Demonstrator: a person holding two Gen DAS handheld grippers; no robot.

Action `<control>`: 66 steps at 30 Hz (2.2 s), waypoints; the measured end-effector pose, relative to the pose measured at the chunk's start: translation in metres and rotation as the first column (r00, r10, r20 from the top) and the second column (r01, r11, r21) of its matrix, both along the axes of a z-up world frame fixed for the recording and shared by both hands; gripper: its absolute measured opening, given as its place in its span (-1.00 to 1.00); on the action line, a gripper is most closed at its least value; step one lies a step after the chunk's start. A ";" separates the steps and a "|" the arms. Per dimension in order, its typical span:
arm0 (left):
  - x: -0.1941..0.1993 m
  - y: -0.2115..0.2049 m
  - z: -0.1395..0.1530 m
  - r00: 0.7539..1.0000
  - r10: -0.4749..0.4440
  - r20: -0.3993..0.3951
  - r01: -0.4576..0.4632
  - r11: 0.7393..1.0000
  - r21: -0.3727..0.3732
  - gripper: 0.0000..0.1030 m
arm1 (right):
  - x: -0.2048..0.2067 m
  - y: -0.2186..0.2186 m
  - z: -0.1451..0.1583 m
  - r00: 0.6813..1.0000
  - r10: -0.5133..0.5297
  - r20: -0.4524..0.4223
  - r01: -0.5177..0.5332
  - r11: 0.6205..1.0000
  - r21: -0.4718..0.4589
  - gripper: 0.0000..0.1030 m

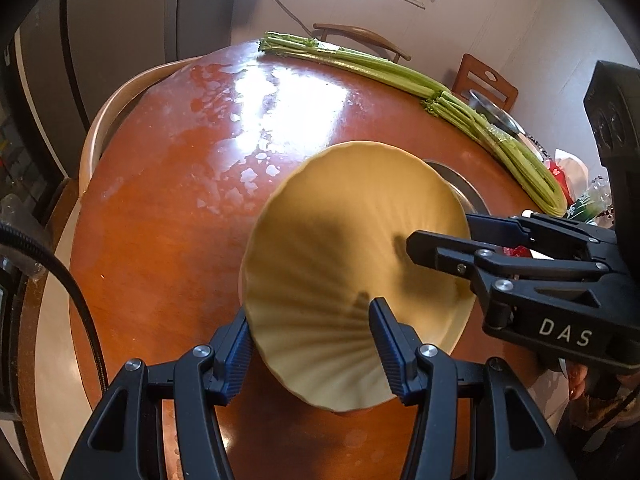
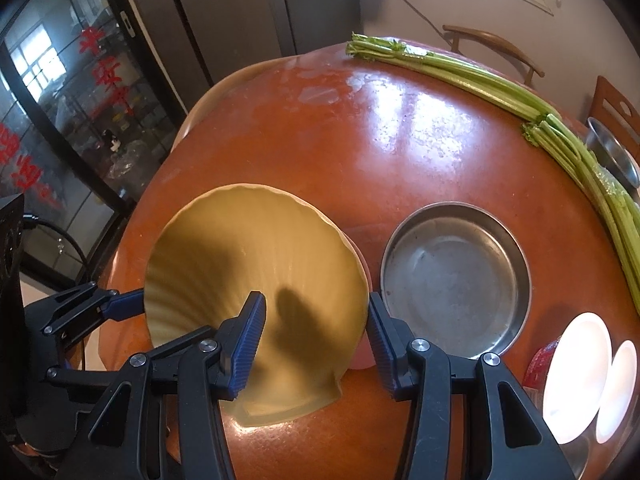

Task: Organize plates and bowls
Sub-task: 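Lower the shell plate into the pink bowl with the left gripper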

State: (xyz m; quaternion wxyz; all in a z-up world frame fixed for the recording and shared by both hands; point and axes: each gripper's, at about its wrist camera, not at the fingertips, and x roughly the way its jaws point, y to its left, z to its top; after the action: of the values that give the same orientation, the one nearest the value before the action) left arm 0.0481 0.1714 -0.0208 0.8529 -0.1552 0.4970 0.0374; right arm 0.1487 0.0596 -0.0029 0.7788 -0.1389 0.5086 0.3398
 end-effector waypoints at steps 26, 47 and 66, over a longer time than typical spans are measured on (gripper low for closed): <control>0.011 -0.010 -0.011 0.999 -0.031 -0.042 0.033 0.998 0.046 0.08 | 0.013 0.004 -0.028 0.999 -0.014 -0.031 0.012 0.999 -0.051 0.02; 0.002 -0.005 -0.004 0.999 -0.021 -0.028 0.024 0.995 0.102 0.08 | 0.010 0.010 -0.035 1.000 -0.017 -0.003 0.017 0.997 -0.078 0.02; -0.005 0.019 -0.015 0.997 0.069 -0.032 -0.067 0.995 0.069 0.09 | 0.001 -0.011 -0.033 0.997 -0.034 -0.063 0.031 0.999 -0.036 0.03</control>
State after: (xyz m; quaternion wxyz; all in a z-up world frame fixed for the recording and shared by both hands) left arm 0.0435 0.1906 -0.0356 0.8472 -0.1424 0.5046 0.0859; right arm 0.1501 0.0489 -0.0361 0.7651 -0.1334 0.5412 0.3223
